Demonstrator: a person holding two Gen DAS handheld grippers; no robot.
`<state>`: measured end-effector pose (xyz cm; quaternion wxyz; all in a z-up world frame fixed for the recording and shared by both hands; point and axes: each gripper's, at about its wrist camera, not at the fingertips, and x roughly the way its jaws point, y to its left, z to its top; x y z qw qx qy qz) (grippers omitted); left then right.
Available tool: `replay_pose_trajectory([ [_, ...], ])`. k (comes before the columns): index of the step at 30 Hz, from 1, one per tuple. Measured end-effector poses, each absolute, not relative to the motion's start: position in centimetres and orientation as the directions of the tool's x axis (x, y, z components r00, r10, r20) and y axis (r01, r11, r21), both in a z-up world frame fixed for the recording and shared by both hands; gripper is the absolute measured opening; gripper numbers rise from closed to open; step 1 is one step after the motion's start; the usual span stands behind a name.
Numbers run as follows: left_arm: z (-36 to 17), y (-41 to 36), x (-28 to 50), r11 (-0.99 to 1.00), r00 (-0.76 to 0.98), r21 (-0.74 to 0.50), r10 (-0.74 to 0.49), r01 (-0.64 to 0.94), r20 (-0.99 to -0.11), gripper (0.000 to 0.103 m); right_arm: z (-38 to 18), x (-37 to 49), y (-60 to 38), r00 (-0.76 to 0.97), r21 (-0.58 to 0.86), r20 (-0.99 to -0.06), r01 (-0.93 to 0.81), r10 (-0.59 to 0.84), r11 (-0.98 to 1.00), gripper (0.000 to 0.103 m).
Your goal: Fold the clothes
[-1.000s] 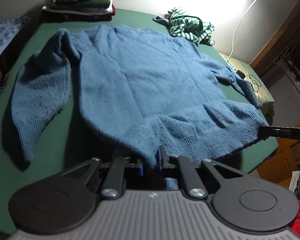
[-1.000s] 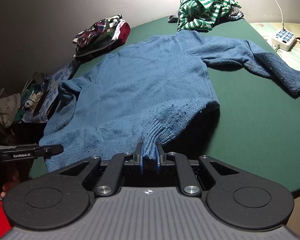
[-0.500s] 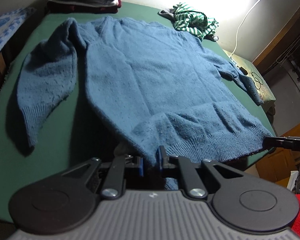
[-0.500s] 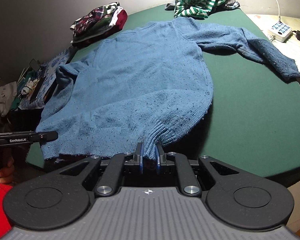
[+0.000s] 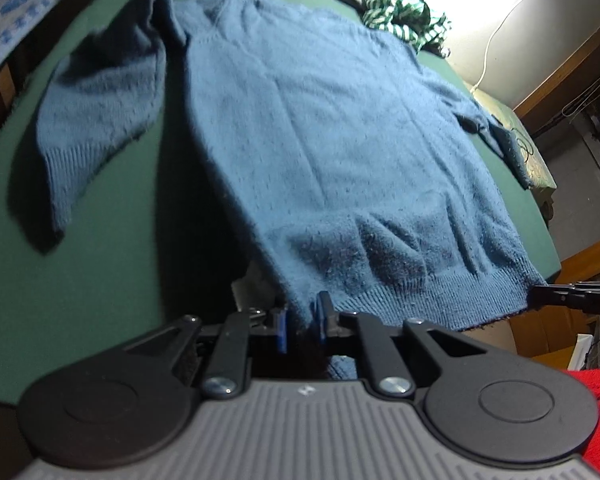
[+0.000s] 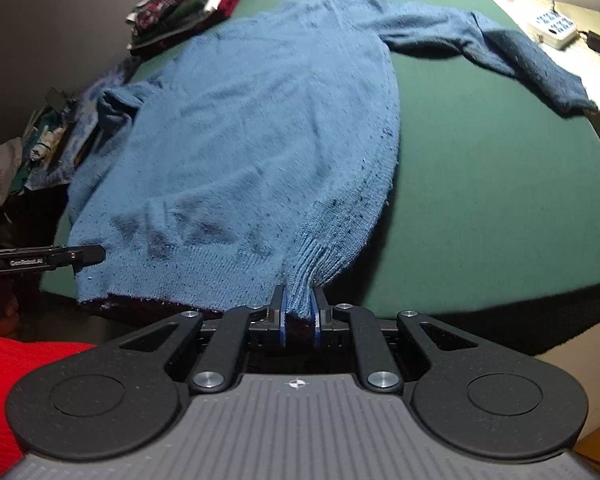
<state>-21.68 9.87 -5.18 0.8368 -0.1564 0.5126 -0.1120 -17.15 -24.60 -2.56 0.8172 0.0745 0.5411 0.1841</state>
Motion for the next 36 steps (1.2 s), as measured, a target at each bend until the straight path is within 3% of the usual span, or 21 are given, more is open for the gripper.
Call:
replay_pose_trajectory([
  [5, -6.4, 10.3, -22.3, 0.931, 0.425, -0.365, -0.336, 0.014, -0.841, 0.011, -3.6, -17.2, -24.9, 0.325, 0.302, -0.878, -0.196, 0.352, 0.933, 0.014],
  [10, -4.1, 11.6, -23.7, 0.949, 0.445, -0.3, -0.313, 0.102, -0.839, 0.013, -2.6, -16.8, -25.7, 0.328, 0.266, -0.887, -0.21, 0.324, 0.941, 0.017],
  [13, -1.1, 12.8, -23.9, 0.96, 0.525, -0.239, -0.278, 0.143, -0.804, 0.013, -1.3, -16.5, -26.2, 0.367, 0.242, -0.877, -0.22, 0.31, 0.945, 0.019],
  [18, 0.4, 11.2, -20.3, 0.941, 0.607, -0.267, -0.338, 0.208, -0.719, 0.014, -0.2, -13.3, -24.7, 0.495, 0.22, -0.802, -0.274, 0.333, 0.936, 0.022],
  [22, -1.7, 9.2, -18.2, 0.933, 0.591, -0.28, -0.361, 0.227, -0.722, 0.022, -2.4, -11.5, -22.9, 0.52, 0.166, -0.798, -0.299, 0.306, 0.94, 0.022],
  [23, -2.1, 9.3, -18.3, 0.933, 0.59, -0.282, -0.36, 0.225, -0.723, 0.028, -3.0, -11.0, -22.4, 0.525, 0.151, -0.797, -0.305, 0.298, 0.94, 0.022],
  [28, -4.2, 9.6, -18.7, 0.933, 0.583, -0.289, -0.359, 0.213, -0.729, 0.029, -4.9, -10.3, -21.5, 0.515, 0.116, -0.812, -0.317, 0.274, 0.941, 0.021],
  [31, -5.5, 9.8, -18.9, 0.934, 0.58, -0.293, -0.358, 0.207, -0.732, 0.039, -5.5, -10.8, -22.1, 0.498, 0.105, -0.828, -0.314, 0.258, 0.944, 0.021],
  [32, -5.9, 9.9, -19.0, 0.934, 0.578, -0.294, -0.358, 0.204, -0.733, 0.047, -5.6, -11.1, -22.4, 0.496, 0.107, -0.83, -0.309, 0.256, 0.945, 0.02],
  [36, -6.6, 9.9, -19.0, 0.935, 0.584, -0.294, -0.354, 0.2, -0.731, 0.046, -5.8, -11.9, -23.4, 0.486, 0.091, -0.838, -0.322, 0.247, 0.942, 0.016],
])
